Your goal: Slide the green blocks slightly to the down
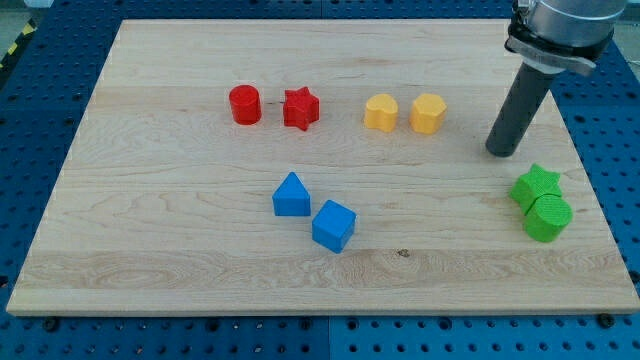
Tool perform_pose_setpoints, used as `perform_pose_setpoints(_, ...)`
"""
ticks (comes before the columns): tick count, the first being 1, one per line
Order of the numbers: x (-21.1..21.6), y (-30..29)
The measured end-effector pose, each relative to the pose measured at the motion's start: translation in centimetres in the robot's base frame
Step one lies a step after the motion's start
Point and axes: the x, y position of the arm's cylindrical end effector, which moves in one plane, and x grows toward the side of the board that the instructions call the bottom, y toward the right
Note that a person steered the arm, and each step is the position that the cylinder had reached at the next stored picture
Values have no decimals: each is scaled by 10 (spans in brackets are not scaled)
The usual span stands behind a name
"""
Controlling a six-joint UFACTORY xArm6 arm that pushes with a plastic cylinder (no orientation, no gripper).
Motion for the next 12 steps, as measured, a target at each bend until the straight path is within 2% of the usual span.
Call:
perform_pose_setpoints(2, 32, 7)
perform_pose_setpoints(5, 30, 12)
perform_pose_setpoints(8, 74, 12)
perform_pose_setpoints(9, 58, -8)
perform_pose_setpoints(10, 43, -61)
perform_pose_setpoints(12, 10, -202)
